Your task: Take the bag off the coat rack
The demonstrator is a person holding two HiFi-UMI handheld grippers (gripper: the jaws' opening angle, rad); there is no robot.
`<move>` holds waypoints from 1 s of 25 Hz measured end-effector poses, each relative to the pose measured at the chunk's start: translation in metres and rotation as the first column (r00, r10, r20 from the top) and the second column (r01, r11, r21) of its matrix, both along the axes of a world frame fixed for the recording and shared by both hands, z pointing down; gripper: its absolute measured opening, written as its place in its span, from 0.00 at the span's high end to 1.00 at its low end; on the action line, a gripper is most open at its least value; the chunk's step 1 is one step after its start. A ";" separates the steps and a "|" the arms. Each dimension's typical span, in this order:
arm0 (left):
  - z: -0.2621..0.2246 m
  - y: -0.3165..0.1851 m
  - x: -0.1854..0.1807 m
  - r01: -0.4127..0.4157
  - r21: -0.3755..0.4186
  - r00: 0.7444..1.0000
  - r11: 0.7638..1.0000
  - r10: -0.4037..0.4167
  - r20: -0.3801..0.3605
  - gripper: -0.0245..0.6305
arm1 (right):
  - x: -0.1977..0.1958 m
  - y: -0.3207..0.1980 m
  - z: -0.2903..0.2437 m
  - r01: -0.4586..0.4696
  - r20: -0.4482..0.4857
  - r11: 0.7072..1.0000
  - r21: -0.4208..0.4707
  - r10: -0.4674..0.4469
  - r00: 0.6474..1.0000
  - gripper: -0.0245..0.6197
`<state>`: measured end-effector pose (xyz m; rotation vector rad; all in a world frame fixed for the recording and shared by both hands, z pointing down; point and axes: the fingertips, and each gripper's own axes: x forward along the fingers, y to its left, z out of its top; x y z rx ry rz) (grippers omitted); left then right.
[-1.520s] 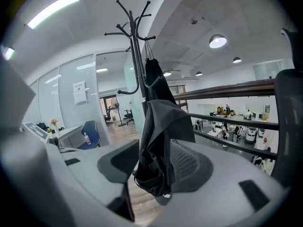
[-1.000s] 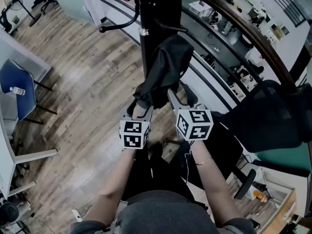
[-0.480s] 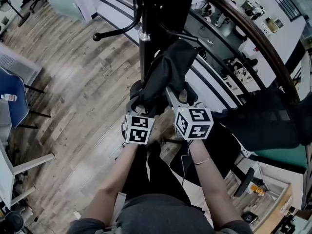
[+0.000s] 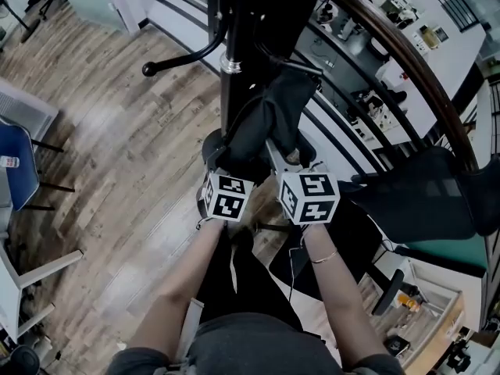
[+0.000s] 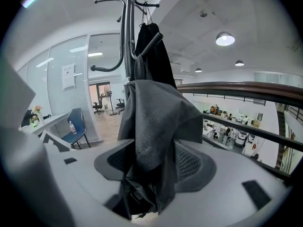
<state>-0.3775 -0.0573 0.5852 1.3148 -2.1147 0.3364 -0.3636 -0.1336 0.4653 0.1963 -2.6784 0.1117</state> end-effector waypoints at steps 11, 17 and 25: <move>0.010 -0.019 -0.011 -0.076 -0.002 0.997 0.997 0.076 -0.034 0.56 | -0.013 -0.008 0.011 -0.004 -0.012 1.000 0.001 0.004 1.000 0.70; 0.009 -0.020 -0.010 -0.114 0.031 0.992 0.993 0.115 -0.045 0.63 | -0.014 -0.014 0.012 -0.014 -0.024 1.000 0.021 0.015 1.000 0.83; 0.008 -0.010 -0.015 -0.152 0.011 0.986 0.988 0.153 -0.068 0.78 | -0.010 -0.006 0.006 -0.042 -0.011 0.997 0.072 0.043 0.999 0.93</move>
